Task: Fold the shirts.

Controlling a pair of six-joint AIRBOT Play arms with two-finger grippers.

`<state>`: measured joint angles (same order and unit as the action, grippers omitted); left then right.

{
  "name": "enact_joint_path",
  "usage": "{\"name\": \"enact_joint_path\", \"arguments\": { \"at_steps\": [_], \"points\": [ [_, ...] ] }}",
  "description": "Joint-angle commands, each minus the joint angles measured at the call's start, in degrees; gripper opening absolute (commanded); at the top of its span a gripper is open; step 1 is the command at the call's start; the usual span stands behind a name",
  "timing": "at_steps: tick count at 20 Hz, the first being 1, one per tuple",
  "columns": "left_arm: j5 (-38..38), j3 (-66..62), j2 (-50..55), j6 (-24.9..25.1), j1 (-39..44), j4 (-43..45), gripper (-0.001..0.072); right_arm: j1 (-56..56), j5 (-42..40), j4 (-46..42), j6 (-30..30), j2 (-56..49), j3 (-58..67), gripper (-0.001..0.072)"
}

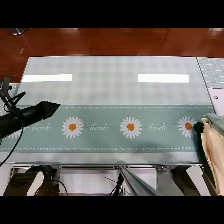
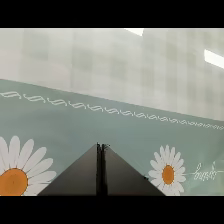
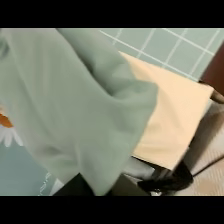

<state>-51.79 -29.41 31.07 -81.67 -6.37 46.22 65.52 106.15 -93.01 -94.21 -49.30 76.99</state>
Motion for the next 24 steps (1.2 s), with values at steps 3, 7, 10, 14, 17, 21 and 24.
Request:
{"name": "enact_joint_path", "arguments": {
  "at_steps": [3, 7, 10, 14, 17, 21, 24],
  "points": [
    [1.62, 0.0, 0.44, -0.02, 0.04, -0.02, 0.0023, 1.16, -0.04, -6.49, -0.92, 2.71, -9.79, 0.063],
    [7.48, -0.5, 2.25, 0.04, -0.04, -4.0, 0.0023, 1.16, -3.67, -2.08, -0.85, 0.5, -8.46, 0.0628],
    [7.32, -5.46, 6.93, 4.15, -0.02, -9.51, 0.0023, -1.25, -4.92, 8.85, -1.49, -5.03, 0.35, 0.0455],
    [2.08, -25.35, 16.76, 13.53, 0.9, -18.18, 0.0023, -20.5, -17.22, 28.57, 1.33, -13.25, 15.56, 0.0024],
    [1.4, -39.76, 22.99, 13.68, 8.28, -15.87, 0.0022, -43.08, -33.22, 29.05, 2.56, -14.49, 16.04, 0.0024],
    [1.57, -36.79, 26.53, 1.6, 24.61, 9.7, 0.0022, -70.55, -35.95, 5.46, 1.36, -17.07, 4.57, 0.0024],
    [1.97, -27.02, 31.17, -12.68, 28.0, 27.63, 0.0023, -78.49, -43.69, -0.11, -5.9, -18.93, -13.68, 0.0024]
  ]
}}
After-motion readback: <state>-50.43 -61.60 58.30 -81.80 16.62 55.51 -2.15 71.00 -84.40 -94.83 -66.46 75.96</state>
